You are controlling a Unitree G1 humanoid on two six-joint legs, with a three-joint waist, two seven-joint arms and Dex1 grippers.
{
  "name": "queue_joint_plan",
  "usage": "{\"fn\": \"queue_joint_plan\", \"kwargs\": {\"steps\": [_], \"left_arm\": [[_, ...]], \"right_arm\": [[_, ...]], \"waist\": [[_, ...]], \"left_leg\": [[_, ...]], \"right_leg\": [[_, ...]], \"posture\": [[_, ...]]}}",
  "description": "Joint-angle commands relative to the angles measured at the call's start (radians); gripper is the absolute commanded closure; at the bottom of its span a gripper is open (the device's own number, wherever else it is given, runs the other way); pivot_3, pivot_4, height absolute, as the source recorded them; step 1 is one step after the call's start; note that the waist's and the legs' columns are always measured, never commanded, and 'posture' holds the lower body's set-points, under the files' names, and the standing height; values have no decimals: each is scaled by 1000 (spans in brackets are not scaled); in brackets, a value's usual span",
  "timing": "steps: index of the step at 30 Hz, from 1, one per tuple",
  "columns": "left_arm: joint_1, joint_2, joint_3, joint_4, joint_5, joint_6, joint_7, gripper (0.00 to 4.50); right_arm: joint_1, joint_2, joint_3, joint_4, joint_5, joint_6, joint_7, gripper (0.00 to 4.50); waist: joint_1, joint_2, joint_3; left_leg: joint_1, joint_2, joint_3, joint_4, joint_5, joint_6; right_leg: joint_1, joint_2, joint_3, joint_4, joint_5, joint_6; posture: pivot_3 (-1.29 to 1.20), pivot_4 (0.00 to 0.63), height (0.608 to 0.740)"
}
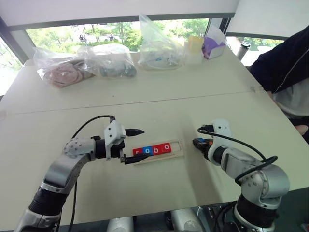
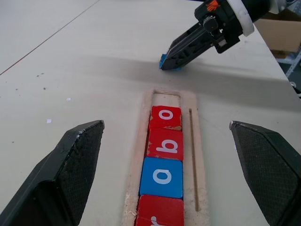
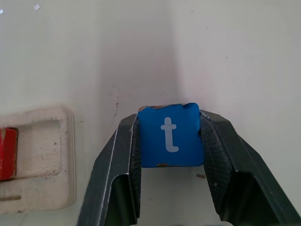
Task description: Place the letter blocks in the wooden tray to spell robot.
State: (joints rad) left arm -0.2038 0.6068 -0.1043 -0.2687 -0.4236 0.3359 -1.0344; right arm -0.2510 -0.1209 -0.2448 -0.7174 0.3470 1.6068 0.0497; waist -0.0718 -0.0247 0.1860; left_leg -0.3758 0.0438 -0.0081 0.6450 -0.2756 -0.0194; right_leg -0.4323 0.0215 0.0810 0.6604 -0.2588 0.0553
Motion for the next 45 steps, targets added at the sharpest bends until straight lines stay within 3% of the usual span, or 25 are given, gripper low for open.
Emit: {"fn": "queue_joint_plan", "kwargs": {"steps": [1, 2, 3, 5, 7, 8, 13, 15, 20, 24, 31, 40, 43, 45], "left_arm": [[-11, 6, 8, -12, -4, -15, -11, 0], [-15, 8, 11, -8, -5, -15, -14, 0], [-18, 8, 12, -4, -4, -16, -16, 0], [-25, 12, 15, 3, -4, -18, -23, 0], [-20, 25, 22, -7, -16, -17, -44, 0], [-16, 31, 27, -16, -26, -17, -56, 0], [-6, 60, 34, -18, -35, -42, -105, 0], [-13, 62, 40, -7, -37, -53, -113, 0], [-28, 51, 48, 6, -41, -77, -115, 0], [-29, 47, 51, 5, -38, -85, -108, 0], [-8, 54, 60, -18, -42, -78, -96, 0], [5, 54, 63, -38, -42, -66, -81, 0], [6, 56, 64, -41, -43, -63, -78, 0], [5, 56, 64, -41, -43, -62, -76, 0]], "right_arm": [[17, -7, 16, -18, 43, 8, -10, 3312], [21, -6, 17, -19, 48, 8, -15, 3312], [22, -5, 18, -18, 53, 8, -20, 2264], [21, -15, 18, -15, 68, 8, -18, 1324], [-3, -140, 43, -19, 118, 8, 87, 256], [-10, -237, 74, -26, 146, -12, 159, 81], [8, -547, 125, 27, 199, -249, 426, 81], [29, -672, 165, 95, 153, -427, 546, 81], [78, -833, 239, 248, 78, -822, 823, 81], [71, -865, 309, 396, -4, -1038, 949, 81], [-3, -798, 364, 598, -72, -1239, 1037, 81], [-70, -733, 396, 730, -126, -1314, 1076, 81], [-80, -724, 397, 735, -141, -1333, 1084, 1363], [-88, -719, 389, 733, -142, -1343, 1088, 2518]], "waist": [[0, 0, 0], [0, 0, 0], [0, 0, 0], [0, 0, 0], [0, 0, 0], [0, 1, 1], [3, 2, 2], [3, 2, 2], [6, 2, 3], [4, 1, 3], [4, 1, 3], [14, 2, 3], [15, 2, 3], [16, 2, 3]], "left_leg": [[0, 0, 0, 0, 0, 0], [0, 0, 0, 0, 0, 0], [0, 0, 0, 0, 0, 0], [0, 0, 0, -1, 0, 0], [-1, 0, 0, -1, 0, 0], [-1, 0, 0, 0, 0, 0], [-7, -1, 1, 0, 0, 0], [-10, -1, 1, 0, -1, 1], [-14, -2, 1, 1, -1, 1], [-13, -2, 1, 2, -1, 1], [-13, -1, 1, 4, -1, 1], [-13, -1, 1, 5, -1, 1], [-13, -1, 1, 5, -1, 1], [-12, -1, 1, 6, -1, 1]], "right_leg": [[0, 0, 0, 0, 0, 0], [0, 0, 0, -1, 0, 0], [0, 0, 0, -1, 0, 0], [0, 0, 0, -2, 0, 0], [0, 0, 0, -3, 0, 0], [0, 0, 0, -4, 0, -1], [0, -2, -1, -13, 1, 0], [-2, -2, -1, -13, 1, 0], [-6, -2, -1, -13, 3, 3], [-6, -1, -1, -12, 3, 4], [-5, -1, 0, -11, 6, 4], [-5, -1, 0, -10, 8, 1], [-5, -1, 0, -9, 8, 1], [-5, -1, 0, -9, 8, 1]], "posture": [[0, 150, 740], [0, 150, 740], [0, 150, 740], [0, 150, 740], [0, 150, 740], [0, 150, 740], [0, 150, 740], [0, 150, 740], [0, 150, 740], [0, 150, 740], [0, 150, 740], [0, 150, 740], [0, 150, 740], [0, 150, 740]]}}
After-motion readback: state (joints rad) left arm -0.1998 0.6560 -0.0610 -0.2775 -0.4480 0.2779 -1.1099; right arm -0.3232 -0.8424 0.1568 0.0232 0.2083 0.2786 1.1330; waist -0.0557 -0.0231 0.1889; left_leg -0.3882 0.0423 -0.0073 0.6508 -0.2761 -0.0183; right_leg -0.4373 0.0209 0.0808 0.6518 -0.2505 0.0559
